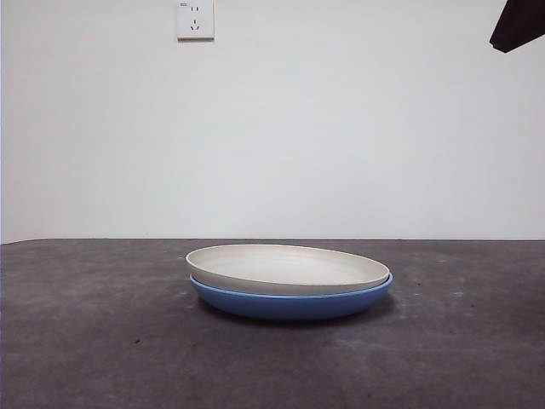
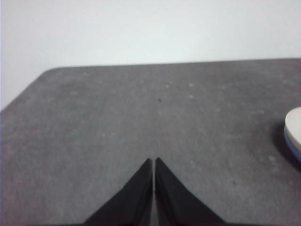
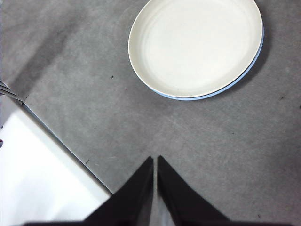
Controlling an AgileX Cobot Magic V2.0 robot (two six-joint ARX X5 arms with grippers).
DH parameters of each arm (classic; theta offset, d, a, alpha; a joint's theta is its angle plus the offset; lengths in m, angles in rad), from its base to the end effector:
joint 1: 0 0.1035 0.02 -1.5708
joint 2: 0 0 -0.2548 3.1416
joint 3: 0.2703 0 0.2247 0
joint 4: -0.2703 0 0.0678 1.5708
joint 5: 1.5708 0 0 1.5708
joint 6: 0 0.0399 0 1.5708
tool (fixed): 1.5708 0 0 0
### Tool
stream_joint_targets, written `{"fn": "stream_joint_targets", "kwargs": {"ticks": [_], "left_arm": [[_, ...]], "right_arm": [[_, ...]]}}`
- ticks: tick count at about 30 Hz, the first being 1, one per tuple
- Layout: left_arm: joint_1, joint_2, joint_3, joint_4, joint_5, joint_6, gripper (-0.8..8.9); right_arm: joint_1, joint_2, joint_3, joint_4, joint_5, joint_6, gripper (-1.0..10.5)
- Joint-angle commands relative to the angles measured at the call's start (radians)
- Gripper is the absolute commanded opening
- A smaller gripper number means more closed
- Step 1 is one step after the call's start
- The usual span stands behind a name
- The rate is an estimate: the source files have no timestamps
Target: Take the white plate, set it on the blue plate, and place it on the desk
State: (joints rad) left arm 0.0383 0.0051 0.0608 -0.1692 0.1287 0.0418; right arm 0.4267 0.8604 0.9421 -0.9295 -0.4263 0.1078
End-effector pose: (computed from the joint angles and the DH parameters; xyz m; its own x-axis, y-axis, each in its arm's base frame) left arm 0.0849 -0.0019 0.1646 0.9895 -0.0905 -0.1123 0.0941 0.9952 0.0270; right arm 0.1148 0.0703 0.2961 0.3773 0.6258 -0.6827 -0.5488 0.7449 0.3794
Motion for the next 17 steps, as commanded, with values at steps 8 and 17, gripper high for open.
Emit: {"fn": "stream_joint_targets", "kwargs": {"ticks": [8,17], "left_arm": [[0.001,-0.002,-0.044,0.002,-0.002,-0.008,0.09],[0.001,-0.002,-0.049,-0.012,-0.002,-0.009,0.09]], "right_arm": [[0.008,0.007,0.020,0.010,-0.002,-0.011,0.1],[0.008,0.007,0.020,0.010,-0.002,-0.011,0.1]]}}
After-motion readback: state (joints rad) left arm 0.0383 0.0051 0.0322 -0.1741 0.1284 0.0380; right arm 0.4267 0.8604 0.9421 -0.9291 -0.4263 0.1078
